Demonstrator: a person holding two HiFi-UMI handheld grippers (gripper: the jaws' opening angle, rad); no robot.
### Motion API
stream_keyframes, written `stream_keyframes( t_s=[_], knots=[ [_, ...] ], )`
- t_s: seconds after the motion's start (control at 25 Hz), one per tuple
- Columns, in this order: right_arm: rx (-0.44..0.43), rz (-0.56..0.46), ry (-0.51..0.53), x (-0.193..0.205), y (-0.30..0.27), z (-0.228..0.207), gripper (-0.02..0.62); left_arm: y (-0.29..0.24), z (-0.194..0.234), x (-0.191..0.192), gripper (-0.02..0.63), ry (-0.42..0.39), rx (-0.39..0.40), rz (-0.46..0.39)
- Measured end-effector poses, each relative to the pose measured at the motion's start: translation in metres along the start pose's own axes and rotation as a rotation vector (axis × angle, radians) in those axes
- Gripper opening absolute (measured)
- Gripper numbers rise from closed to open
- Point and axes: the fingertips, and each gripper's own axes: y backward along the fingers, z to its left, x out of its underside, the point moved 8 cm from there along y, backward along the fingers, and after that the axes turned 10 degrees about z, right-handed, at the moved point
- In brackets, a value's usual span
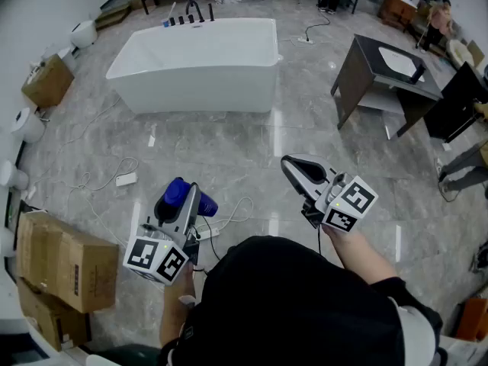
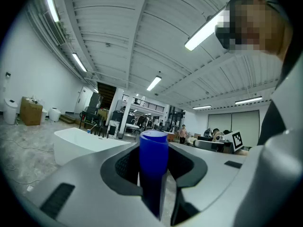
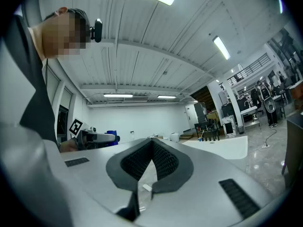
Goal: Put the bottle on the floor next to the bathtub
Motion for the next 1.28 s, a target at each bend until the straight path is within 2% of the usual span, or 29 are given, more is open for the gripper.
stream_keyframes(
  t_s=[0.32, 0.88, 1.12, 1.28],
  knots=[
    [0.013, 0.003, -0.020, 0.010, 0.024, -0.011, 0.028, -0.013, -0.020, 0.007, 0.153, -0.003, 0.011, 0.024],
    [0.044, -0.017, -0.103, 0.034, 0.104, -0.051, 0.028, -0.073, -0.076, 0.025, 0.153, 0.022, 0.062, 0.075],
    [0.103, -0.012, -0.193, 0.052, 0.141, -0.081, 0.028, -0.115, -0.099, 0.030, 0.153, 0.023, 0.133, 0.109],
    [0.150, -0.029, -0.210, 0.051, 0.146, -0.110, 0.028, -0.157, -0.102, 0.026, 0.153, 0.021, 0.188, 0.129]
  ],
)
